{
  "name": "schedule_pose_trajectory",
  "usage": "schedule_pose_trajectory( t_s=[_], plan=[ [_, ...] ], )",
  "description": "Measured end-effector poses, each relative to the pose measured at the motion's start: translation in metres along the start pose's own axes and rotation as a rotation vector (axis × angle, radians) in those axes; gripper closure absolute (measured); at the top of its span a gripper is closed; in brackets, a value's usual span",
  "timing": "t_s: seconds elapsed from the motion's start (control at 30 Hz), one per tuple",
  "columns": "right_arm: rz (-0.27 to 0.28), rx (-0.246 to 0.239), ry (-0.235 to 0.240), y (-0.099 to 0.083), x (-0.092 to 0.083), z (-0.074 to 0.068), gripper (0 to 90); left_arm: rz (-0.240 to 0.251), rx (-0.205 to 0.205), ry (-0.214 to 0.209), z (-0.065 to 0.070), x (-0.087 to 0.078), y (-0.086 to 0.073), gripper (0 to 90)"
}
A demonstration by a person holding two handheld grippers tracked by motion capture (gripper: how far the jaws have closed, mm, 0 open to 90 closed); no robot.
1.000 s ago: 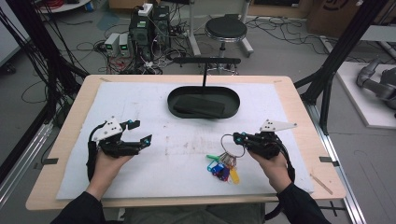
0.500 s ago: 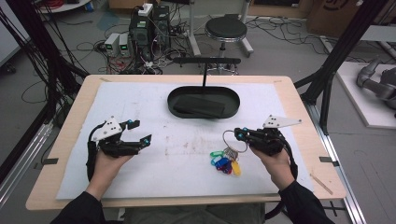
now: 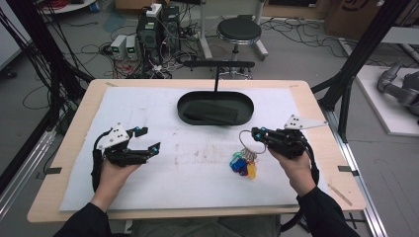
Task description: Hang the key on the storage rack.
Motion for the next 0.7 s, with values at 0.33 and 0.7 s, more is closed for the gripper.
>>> schedule_pose_trajectory(
  t_s=[0.33, 0.7],
  plan=[
    [0.039, 0.007, -0.017, 0.016, -0.01, 0.009, 87.3, 0.001, -0.002, -0.001, 0.0, 0.0, 0.0, 24.5],
    [0.068, -0.001, -0.032, 0.034, -0.019, 0.021, 87.3, 0.002, -0.005, -0.001, 0.0, 0.0, 0.0, 24.5]
  ],
)
Point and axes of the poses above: each handheld gripper's, and its own axes: x roughly forward along the jaws, y roughly out of its top, z roughly to its right, the point moved 1 cm from there along x, roughly forward along the jaws, and after that the axes turned 12 degrees about -z, right-handed, at the moved point
